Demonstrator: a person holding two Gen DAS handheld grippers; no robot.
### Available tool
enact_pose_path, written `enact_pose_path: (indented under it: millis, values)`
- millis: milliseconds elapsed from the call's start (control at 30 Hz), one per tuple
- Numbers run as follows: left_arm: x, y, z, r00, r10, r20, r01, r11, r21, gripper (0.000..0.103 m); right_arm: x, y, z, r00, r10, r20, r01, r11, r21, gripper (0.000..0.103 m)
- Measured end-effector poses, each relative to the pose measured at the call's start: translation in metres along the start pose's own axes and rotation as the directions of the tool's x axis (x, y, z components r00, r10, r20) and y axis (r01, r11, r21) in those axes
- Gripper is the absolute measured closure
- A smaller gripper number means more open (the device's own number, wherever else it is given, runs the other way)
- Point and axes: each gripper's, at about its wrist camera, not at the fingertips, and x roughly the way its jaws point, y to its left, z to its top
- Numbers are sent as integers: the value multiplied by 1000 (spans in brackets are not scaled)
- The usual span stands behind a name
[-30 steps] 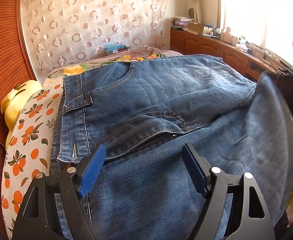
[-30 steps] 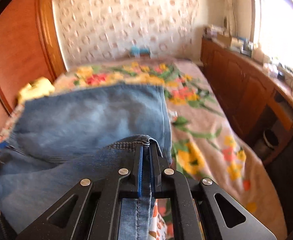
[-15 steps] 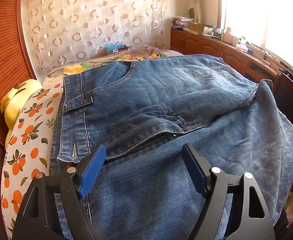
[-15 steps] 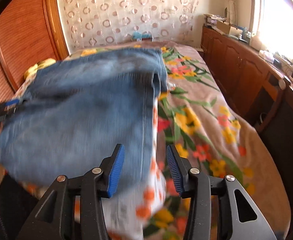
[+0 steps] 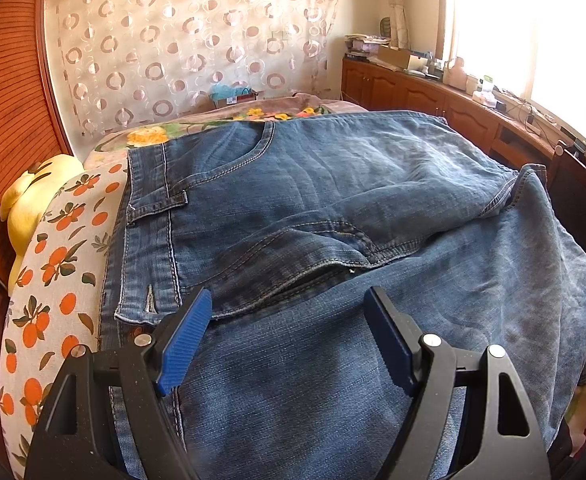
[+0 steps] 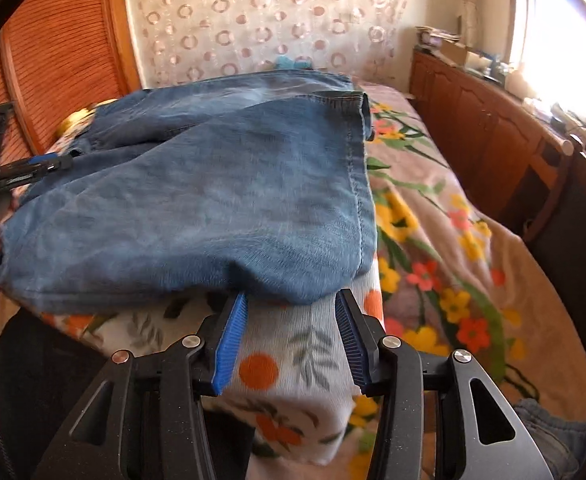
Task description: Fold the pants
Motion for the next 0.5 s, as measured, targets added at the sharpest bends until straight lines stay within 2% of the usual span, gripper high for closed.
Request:
enact_pose_path:
  millis: [133, 200, 267, 300, 333, 367, 433, 500]
  values:
    - [-1, 3, 0, 1000, -7, 3, 7, 1000, -10, 24, 3, -5, 8, 999, -36, 31, 34, 998, 50, 56]
    - [0, 4, 0, 1000, -10, 1, 10, 1000, -14, 24, -7, -5, 17, 997, -14, 78, 10, 998, 61, 56]
    - [0, 4, 0, 1000, -12, -1, 12, 1000, -16, 24, -15, -2, 28, 992, 16, 123, -21, 999, 39, 73]
    - [0, 4, 1, 1000, -11, 0, 11, 1000, -15, 24, -16, 0, 35, 990, 41, 133, -44, 999, 25, 78]
    - [0, 4, 1, 1000, -11, 1, 11, 1000, -16, 24, -15, 1, 39, 989, 60, 134, -63, 998, 18, 90]
    - [0, 4, 1, 1000, -11, 2, 11, 1000, -16, 24, -14, 3, 43, 988, 76, 133, -79, 997, 11, 97]
    - [0, 5, 1, 1000, -12, 4, 12, 1000, -20, 24, -9, 8, 50, 986, 99, 131, -100, 995, 0, 97]
    - [0, 5, 1, 1000, -13, 4, 13, 1000, -21, 24, -3, 7, 56, 980, 153, 129, -155, 988, 3, 97]
